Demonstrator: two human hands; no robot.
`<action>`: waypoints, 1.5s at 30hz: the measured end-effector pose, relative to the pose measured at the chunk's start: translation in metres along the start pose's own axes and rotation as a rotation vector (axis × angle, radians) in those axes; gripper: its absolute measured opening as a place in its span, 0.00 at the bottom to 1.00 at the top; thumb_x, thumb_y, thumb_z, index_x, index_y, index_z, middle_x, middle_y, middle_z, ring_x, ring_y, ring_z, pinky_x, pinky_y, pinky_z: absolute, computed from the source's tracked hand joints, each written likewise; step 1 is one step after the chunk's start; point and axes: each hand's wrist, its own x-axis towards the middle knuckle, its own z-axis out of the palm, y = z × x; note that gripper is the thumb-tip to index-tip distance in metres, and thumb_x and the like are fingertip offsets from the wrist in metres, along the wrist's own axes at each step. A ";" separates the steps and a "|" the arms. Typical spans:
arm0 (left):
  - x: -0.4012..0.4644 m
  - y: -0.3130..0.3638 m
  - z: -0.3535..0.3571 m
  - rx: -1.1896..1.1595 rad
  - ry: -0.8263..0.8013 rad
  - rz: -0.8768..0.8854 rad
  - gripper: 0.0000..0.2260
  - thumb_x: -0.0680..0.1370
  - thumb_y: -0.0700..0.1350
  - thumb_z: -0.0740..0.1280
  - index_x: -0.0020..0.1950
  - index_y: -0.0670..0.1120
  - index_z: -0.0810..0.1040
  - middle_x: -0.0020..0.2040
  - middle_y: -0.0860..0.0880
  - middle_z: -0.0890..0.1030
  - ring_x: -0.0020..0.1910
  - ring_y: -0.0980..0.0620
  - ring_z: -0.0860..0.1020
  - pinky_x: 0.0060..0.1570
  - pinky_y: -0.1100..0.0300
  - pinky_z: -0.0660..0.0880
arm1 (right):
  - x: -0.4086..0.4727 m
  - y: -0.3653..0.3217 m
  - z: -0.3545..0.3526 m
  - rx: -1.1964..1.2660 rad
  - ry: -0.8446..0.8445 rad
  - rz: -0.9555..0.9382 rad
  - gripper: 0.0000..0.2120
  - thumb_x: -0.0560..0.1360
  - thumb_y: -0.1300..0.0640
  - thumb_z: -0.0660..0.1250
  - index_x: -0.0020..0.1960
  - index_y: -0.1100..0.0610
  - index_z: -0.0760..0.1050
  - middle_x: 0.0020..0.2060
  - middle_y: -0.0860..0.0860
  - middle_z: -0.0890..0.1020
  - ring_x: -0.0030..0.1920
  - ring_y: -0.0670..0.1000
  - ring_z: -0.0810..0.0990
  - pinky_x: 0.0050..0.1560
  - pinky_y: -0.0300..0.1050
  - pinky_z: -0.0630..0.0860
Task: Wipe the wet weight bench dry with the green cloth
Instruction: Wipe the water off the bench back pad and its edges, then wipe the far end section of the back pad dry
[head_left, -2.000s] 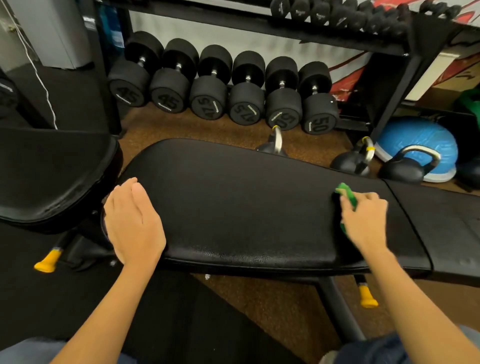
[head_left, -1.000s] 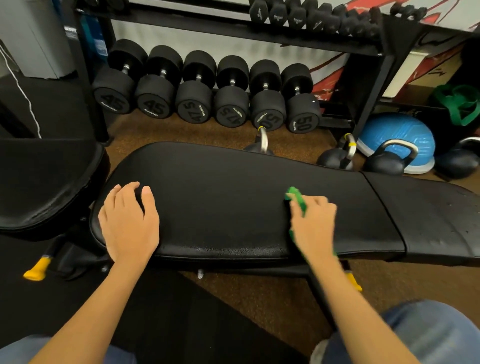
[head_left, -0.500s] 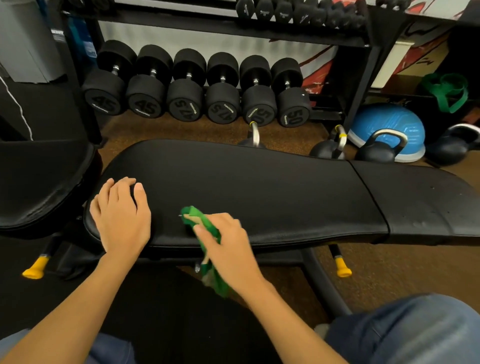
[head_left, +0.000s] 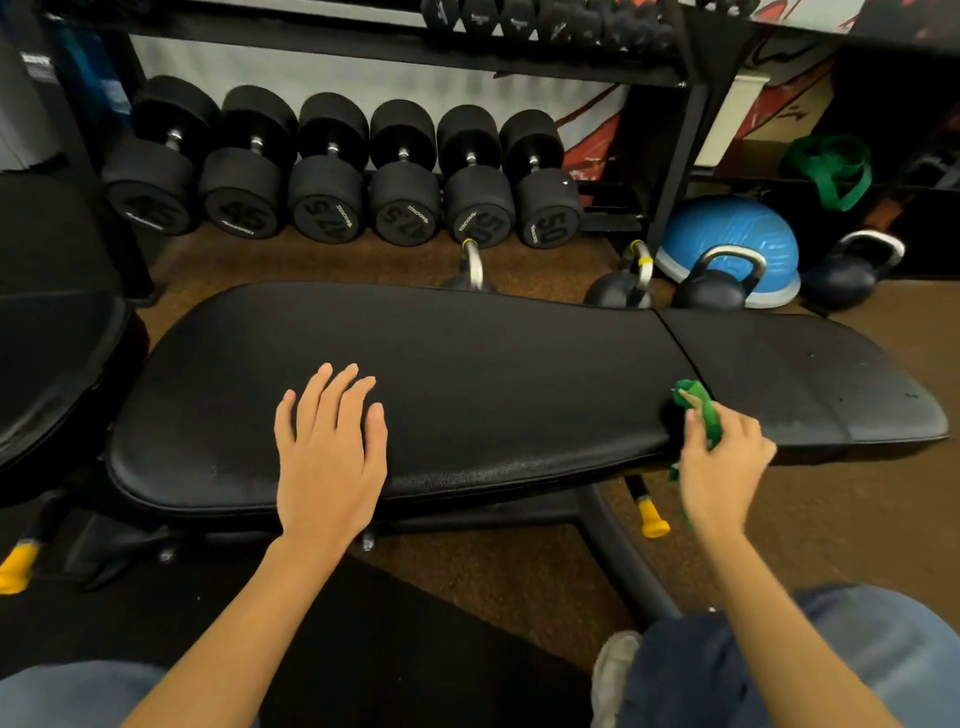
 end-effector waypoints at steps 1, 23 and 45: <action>0.000 0.000 0.000 -0.003 0.003 -0.011 0.17 0.82 0.48 0.54 0.64 0.43 0.75 0.67 0.45 0.74 0.73 0.47 0.65 0.72 0.46 0.55 | -0.012 -0.009 0.010 0.011 0.035 -0.023 0.11 0.79 0.56 0.63 0.58 0.60 0.77 0.53 0.59 0.78 0.55 0.57 0.69 0.57 0.47 0.62; 0.014 0.063 0.014 -0.306 0.001 -0.094 0.18 0.82 0.51 0.52 0.65 0.46 0.74 0.67 0.48 0.74 0.73 0.49 0.63 0.70 0.47 0.59 | -0.065 -0.080 -0.002 0.393 -0.420 -0.182 0.11 0.79 0.51 0.63 0.60 0.48 0.76 0.51 0.42 0.75 0.55 0.44 0.72 0.54 0.36 0.67; 0.030 0.254 0.134 -0.081 -0.375 0.226 0.25 0.80 0.53 0.44 0.68 0.45 0.71 0.70 0.44 0.71 0.75 0.43 0.60 0.71 0.36 0.54 | 0.096 0.074 -0.037 -0.251 -0.121 -0.129 0.12 0.80 0.56 0.61 0.59 0.60 0.77 0.54 0.56 0.75 0.52 0.55 0.65 0.54 0.45 0.63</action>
